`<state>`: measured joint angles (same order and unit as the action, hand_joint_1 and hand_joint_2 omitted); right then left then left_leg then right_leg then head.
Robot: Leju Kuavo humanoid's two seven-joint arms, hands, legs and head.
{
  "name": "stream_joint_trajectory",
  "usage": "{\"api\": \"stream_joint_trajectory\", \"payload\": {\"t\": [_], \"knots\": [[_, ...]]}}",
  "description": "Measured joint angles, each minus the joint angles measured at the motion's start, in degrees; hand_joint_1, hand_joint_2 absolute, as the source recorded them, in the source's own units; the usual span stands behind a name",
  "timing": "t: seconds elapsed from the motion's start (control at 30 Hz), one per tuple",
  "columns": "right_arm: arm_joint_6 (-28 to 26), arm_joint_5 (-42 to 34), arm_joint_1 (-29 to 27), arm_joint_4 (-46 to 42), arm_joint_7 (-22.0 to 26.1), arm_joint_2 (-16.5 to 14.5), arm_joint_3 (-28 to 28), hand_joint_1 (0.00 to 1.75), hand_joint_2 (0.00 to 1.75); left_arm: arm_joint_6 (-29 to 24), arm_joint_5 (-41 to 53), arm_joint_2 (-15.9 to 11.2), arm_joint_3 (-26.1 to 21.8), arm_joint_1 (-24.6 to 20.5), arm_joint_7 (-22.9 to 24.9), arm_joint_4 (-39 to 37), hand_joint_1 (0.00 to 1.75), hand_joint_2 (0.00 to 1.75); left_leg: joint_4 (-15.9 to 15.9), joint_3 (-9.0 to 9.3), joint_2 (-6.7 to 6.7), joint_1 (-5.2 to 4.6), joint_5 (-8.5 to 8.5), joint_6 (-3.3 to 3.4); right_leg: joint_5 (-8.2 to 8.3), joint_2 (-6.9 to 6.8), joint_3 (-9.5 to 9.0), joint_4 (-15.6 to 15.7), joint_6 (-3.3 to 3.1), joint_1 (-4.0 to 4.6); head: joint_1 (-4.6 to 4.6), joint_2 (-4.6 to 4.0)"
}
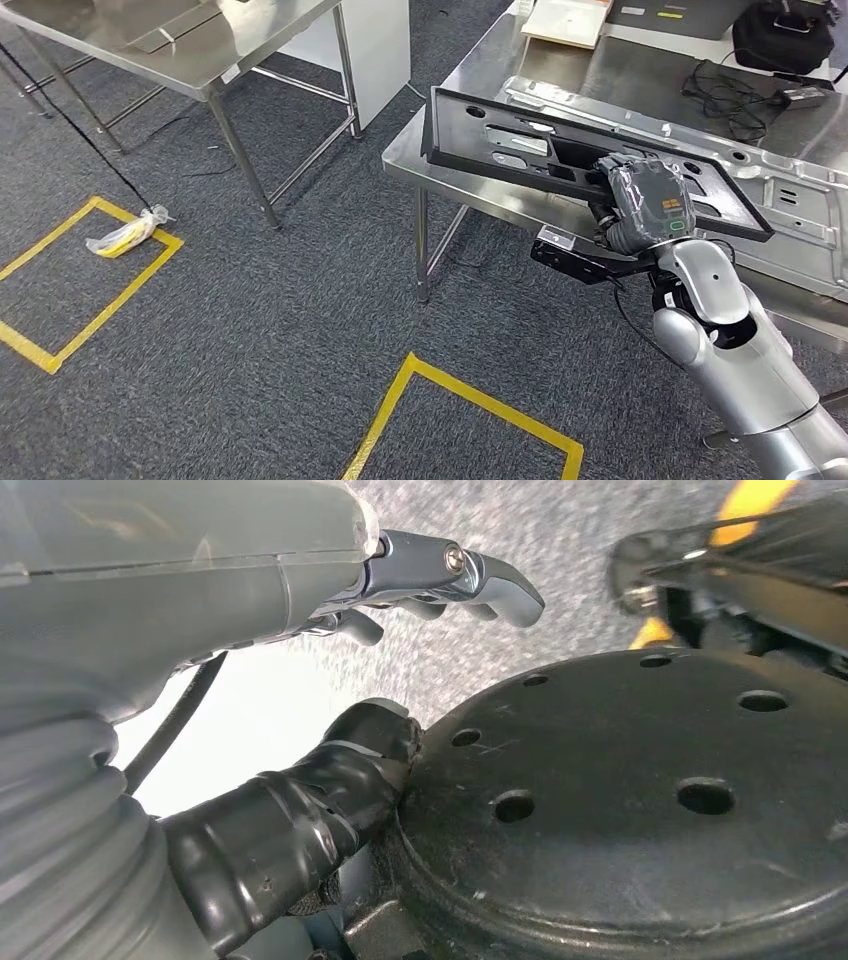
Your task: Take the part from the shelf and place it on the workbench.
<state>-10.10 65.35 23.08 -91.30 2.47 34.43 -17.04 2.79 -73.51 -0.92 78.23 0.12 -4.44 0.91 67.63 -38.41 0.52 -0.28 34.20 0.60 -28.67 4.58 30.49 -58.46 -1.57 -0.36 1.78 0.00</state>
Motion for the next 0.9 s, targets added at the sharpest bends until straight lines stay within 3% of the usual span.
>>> {"api": "stream_joint_trajectory", "payload": {"t": [0.03, 0.1, 0.13, 0.17, 0.2, 0.23, 0.27, 0.33, 0.4, 0.43, 0.47, 0.5, 0.53, 0.57, 0.63, 0.7, 0.77, 0.83, 0.9], "knots": [[0.0, 0.2, -0.1, 0.0, -0.1, -0.1, 0.0, 1.75, 1.75, 0.0, 0.0, 0.0, 0.0, 0.0, 0.0, 0.0, 0.0, 1.75, -3.0, 0.34, 0.96, -0.02, -3.49, 0.13, -0.45, 0.54, -0.55, 0.0, 0.14, -0.01, 0.01, 0.0], [0.1, 0.6, -0.4, 0.0, -0.3, -0.5, -0.1, 1.75, 1.75, 0.0, 0.0, 0.0, 0.0, 0.1, 0.0, -0.1, 0.0, 1.75, -7.3, 1.11, 2.87, -0.17, -8.83, 0.75, -1.5, 1.96, -1.3, 0.0, 0.73, 0.01, 0.02, 0.0], [0.1, 0.7, -0.5, 0.0, -0.4, -0.6, -0.2, 1.75, 1.75, 0.0, 0.0, 0.0, 0.0, 0.1, 0.1, -0.2, 0.0, 1.75, -8.2, 1.45, 3.21, -0.22, -10.11, 1.14, -1.77, 2.64, -1.53, -0.1, 1.07, 0.02, 0.03, 0.0], [0.1, 0.7, -0.6, 0.0, -0.4, -0.7, -0.2, 1.75, 1.75, 0.0, 0.0, 0.0, 0.0, 0.0, 0.1, -0.2, 0.0, 1.75, -8.5, 1.96, 2.82, -0.26, -10.04, 1.6, -1.85, 3.13, -1.65, -0.2, 1.38, 0.07, 0.02, 0.0], [0.1, 0.7, -0.7, -0.1, -0.5, -0.6, -0.2, 1.75, 1.75, 0.0, 0.0, 0.1, 0.0, -0.1, 0.1, -0.2, 0.0, 1.75, -8.9, 2.6, 2.18, -0.2, -10.13, 1.94, -1.81, 2.99, -1.64, -0.5, 1.6, 0.08, 0.02, 0.0], [0.1, 0.7, -0.8, -0.2, -0.5, -0.6, -0.1, 1.75, 1.75, 0.0, 0.0, 0.1, 0.0, -0.2, 0.1, -0.3, 0.0, 1.75, -9.4, 3.28, 1.51, -0.13, -10.05, 2.29, -1.73, 1.81, -1.29, -1.5, 1.81, 0.16, 0.03, 0.0], [0.1, 0.7, -0.8, -0.3, -0.5, -0.6, -0.1, 1.75, 1.75, 0.0, 0.0, 0.2, 0.0, -0.3, 0.1, -0.3, 0.0, 1.75, -9.8, 4.03, 0.9, -0.1, -9.86, 2.6, -2.03, 0.1, -0.29, -3.3, 2.07, 0.24, 0.02, 0.0], [0.1, 0.9, -0.8, -0.4, -0.7, -0.7, -0.1, 1.75, 1.75, 0.1, 0.0, 0.3, 0.0, -0.2, 0.1, -0.3, 0.0, 1.75, -10.3, 5.24, -0.2, -0.1, -9.15, 2.96, -4.14, -3.28, 3.61, -9.6, 2.69, 0.23, 0.04, 0.0], [0.1, 1.4, -1.2, -0.4, -1.0, -0.9, -0.3, 1.75, 1.75, 0.1, 0.0, 0.3, 0.0, -0.1, 0.1, -0.3, 0.0, 1.75, -10.3, 6.37, -1.3, -0.11, -8.04, 3.01, -6.51, -4.21, 7.87, -14.8, 3.16, -0.08, 0.04, 0.0], [0.1, 1.7, -1.5, -0.4, -1.2, -1.0, -0.4, 1.75, 1.75, 0.0, 0.0, 0.3, 0.0, 0.0, 0.1, -0.3, 0.0, 1.75, -10.3, 7.1, -1.86, -0.11, -7.4, 3.0, -6.42, -4.36, 8.98, -15.2, 3.27, -0.23, 0.03, 0.0], [0.0, 1.9, -1.8, -0.4, -1.3, -1.0, -0.5, 1.75, 1.75, 0.0, 0.0, 0.4, 0.0, 0.0, 0.1, -0.3, 0.0, 1.75, -10.3, 7.96, -2.41, -0.11, -6.75, 2.96, -4.98, -4.56, 9.09, -13.6, 3.29, -0.32, 0.04, 0.0], [0.0, 2.0, -2.0, -0.4, -1.5, -1.1, -0.5, 1.75, 1.75, 0.0, 0.1, 0.4, 0.0, 0.1, 0.1, -0.3, 0.0, 1.75, -10.4, 8.9, -2.98, -0.11, -6.05, 2.87, -2.37, -5.08, 8.34, -10.3, 3.18, -0.32, 0.04, 0.0], [0.0, 2.1, -2.2, -0.4, -1.5, -1.1, -0.5, 1.75, 1.75, 0.0, 0.1, 0.4, 0.0, 0.1, 0.1, -0.3, 0.0, 1.75, -10.4, 9.85, -3.55, -0.13, -5.33, 2.72, 0.51, -6.19, 7.36, -6.7, 2.89, -0.15, 0.03, 0.0], [0.0, 2.1, -2.3, -0.4, -1.6, -1.2, -0.6, 1.75, 1.75, 0.1, 0.1, 0.4, 0.0, 0.2, 0.1, -0.4, 0.0, 1.75, -10.4, 10.66, -4.05, -0.18, -4.67, 2.45, 2.22, -7.32, 6.66, -3.7, 2.59, 0.16, 0.03, 0.0], [0.0, 2.2, -2.3, -0.3, -1.6, -1.2, -0.6, 1.75, 1.75, 0.1, 0.1, 0.4, 0.0, 0.3, 0.0, -0.5, 0.0, 1.75, -10.4, 11.86, -5.12, -0.39, -3.55, 1.75, 3.64, -8.45, 5.97, -1.1, 1.8, 0.72, 0.09, 0.0], [0.1, 2.2, -2.0, -0.1, -1.6, -1.3, -0.6, 1.75, 1.75, 0.1, 0.1, 0.4, 0.0, 0.2, 0.0, -0.6, 0.0, 1.75, -9.8, 12.63, -5.7, -0.54, -3.02, 1.1, 3.7, -7.11, 5.27, -0.9, 1.15, 0.57, 0.15, 0.0], [0.2, 2.2, -1.4, 0.1, -1.6, -1.3, -0.5, 1.75, 1.75, 0.1, 0.1, 0.4, 0.0, 0.1, 0.0, -0.7, 0.0, 1.75, -7.2, 11.93, -3.89, -0.35, -2.33, 0.5, 3.54, -5.72, 4.36, -0.7, 0.53, 0.15, 0.15, 0.0], [0.3, 2.2, -0.8, 0.2, -1.7, -1.4, -0.5, 1.75, 1.75, 0.1, 0.1, 0.4, -0.1, -0.1, 0.0, -0.7, 0.0, 1.75, -1.3, 8.3, -1.51, -0.05, 0.06, -0.04, 3.2, -4.6, 3.83, -0.5, 0.01, -0.02, 0.14, 0.0], [0.8, 2.2, -0.4, 0.6, -2.0, -2.0, -0.5, 1.75, 1.75, 0.2, 0.1, 0.4, -0.2, -0.1, 0.0, -0.8, 0.0, 1.75, 4.7, 3.53, -0.88, 0.06, 2.59, -0.35, 2.78, -3.49, 3.48, -0.5, -0.22, -0.03, 0.12, 0.0]]}}
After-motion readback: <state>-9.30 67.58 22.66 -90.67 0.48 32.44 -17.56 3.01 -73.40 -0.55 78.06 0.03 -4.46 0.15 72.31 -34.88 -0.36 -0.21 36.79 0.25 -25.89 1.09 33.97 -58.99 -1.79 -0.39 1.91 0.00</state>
